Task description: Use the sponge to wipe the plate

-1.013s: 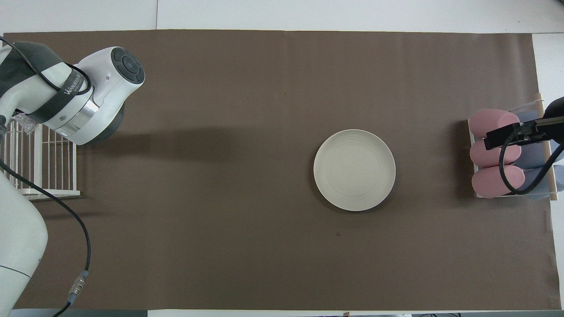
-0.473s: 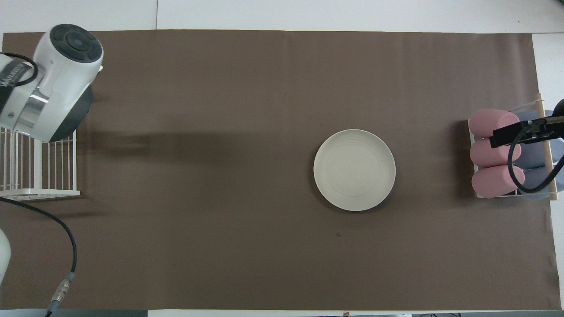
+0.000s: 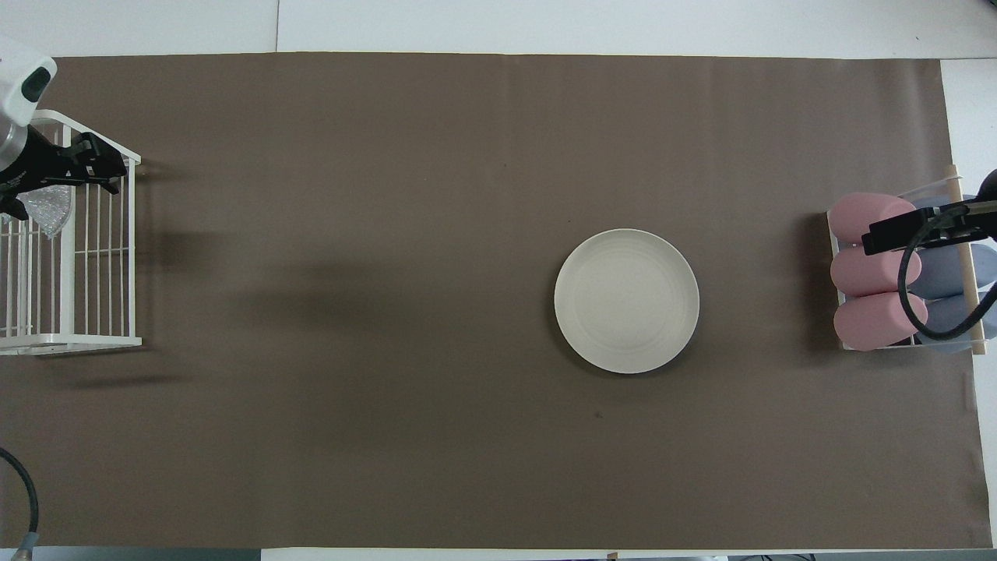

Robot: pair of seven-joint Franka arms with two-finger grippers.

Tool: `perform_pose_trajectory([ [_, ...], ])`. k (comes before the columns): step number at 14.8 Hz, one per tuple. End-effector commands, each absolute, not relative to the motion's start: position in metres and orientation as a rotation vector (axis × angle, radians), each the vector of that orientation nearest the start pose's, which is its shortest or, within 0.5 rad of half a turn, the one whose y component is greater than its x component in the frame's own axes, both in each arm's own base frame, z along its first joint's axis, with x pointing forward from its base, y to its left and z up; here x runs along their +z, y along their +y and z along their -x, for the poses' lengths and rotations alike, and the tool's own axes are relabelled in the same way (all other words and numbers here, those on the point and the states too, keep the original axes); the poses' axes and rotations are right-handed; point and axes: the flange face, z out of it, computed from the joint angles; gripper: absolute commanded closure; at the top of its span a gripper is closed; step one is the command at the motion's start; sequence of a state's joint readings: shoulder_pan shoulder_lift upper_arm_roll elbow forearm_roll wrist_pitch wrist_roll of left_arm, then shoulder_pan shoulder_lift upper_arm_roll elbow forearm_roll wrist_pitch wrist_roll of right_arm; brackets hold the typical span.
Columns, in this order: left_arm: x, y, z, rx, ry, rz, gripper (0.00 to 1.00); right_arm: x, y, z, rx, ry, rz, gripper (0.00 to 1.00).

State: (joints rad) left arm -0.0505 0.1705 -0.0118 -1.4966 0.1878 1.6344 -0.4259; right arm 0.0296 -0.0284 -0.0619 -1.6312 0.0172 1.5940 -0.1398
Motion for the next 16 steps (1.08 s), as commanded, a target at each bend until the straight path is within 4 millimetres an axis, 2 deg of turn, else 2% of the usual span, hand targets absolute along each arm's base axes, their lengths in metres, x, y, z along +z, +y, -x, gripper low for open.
perform_pose_trajectory([
  [1, 0.608, -0.012, -0.584, -0.023, -0.585, 3.046, 0.00, 0.618, -0.018, -0.544, -0.016, -0.190, 3.111, 0.00],
  [2, 0.618, -0.014, -0.575, -0.004, -0.591, 3.068, 0.00, 0.616, -0.018, -0.543, -0.011, -0.190, 3.111, 0.00],
  [6, 0.626, -0.033, -0.547, 0.181, -0.525, 3.075, 0.00, 0.617, -0.017, -0.543, -0.015, -0.164, 3.113, 0.00],
  [9, 0.631, -0.044, -0.520, 0.337, -0.237, 3.142, 0.00, 0.616, -0.017, -0.543, -0.011, -0.164, 3.112, 0.00],
  [10, 0.623, -0.057, -0.513, 0.357, -0.201, 3.139, 0.00, 0.615, -0.018, -0.542, -0.008, -0.164, 3.114, 0.00],
  [13, 0.626, -0.054, -0.531, 0.122, -0.243, 3.214, 0.00, 0.615, -0.013, -0.542, -0.008, -0.173, 3.113, 0.00],
  [16, 0.627, -0.052, -0.531, 0.135, -0.234, 3.193, 0.00, 0.614, -0.013, -0.542, -0.003, -0.164, 3.113, 0.00],
])
